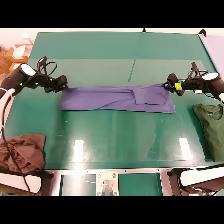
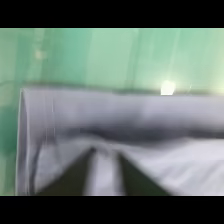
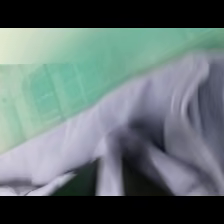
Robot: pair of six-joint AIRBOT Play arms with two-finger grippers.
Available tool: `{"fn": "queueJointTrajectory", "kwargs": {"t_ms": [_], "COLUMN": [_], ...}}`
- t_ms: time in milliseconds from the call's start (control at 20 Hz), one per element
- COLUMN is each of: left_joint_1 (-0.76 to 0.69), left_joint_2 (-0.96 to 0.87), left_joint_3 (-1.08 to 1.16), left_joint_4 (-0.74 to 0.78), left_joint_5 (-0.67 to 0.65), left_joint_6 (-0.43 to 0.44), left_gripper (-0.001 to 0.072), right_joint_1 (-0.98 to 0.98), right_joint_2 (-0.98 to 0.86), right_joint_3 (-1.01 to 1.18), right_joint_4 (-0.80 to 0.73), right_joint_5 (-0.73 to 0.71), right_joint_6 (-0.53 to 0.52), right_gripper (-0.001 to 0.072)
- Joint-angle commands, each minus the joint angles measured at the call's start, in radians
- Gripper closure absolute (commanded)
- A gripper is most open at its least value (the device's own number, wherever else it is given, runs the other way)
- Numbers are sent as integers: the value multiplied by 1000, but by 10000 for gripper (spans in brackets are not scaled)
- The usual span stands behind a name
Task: Fold the shirts.
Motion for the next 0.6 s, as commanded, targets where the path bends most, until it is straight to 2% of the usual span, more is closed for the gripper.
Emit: {"fn": "queueJointTrajectory", "kwargs": {"t_ms": [0, 50, 100, 150, 250, 350, 400, 450, 500, 550], "left_joint_1": [14, 25, 39, 60, 100, 124, 130, 130, 128, 128], "left_joint_2": [-32, -32, -32, -32, -32, -32, -32, -32, -32, -32], "left_joint_3": [41, 68, 97, 132, 201, 252, 269, 285, 295, 297], "left_joint_4": [-35, -35, -35, -35, -35, -35, -36, -37, -45, -69], "left_joint_5": [2, -47, -96, -155, -259, -347, -380, -404, -414, -414], "left_joint_6": [17, 18, 18, 18, 17, 16, 16, 26, 37, 36], "left_gripper": [-13, -13, -13, -12, -12, -7, 219, 564, 678, 681], "right_joint_1": [-10, -32, -64, -96, -157, -207, -223, -230, -231, -225], "right_joint_2": [-66, -66, -66, -66, -66, -79, -93, -115, -138, -166], "right_joint_3": [81, 106, 135, 161, 181, 181, 181, 181, 182, 182], "right_joint_4": [-8, -24, -57, -94, -137, -150, -149, -146, -143, -122], "right_joint_5": [21, 58, 115, 175, 262, 311, 329, 352, 377, 407], "right_joint_6": [-21, -48, -62, -66, -151, -198, -213, -240, -267, -300], "right_gripper": [400, 334, 199, 127, 100, 26, 26, 26, 26, 26]}}
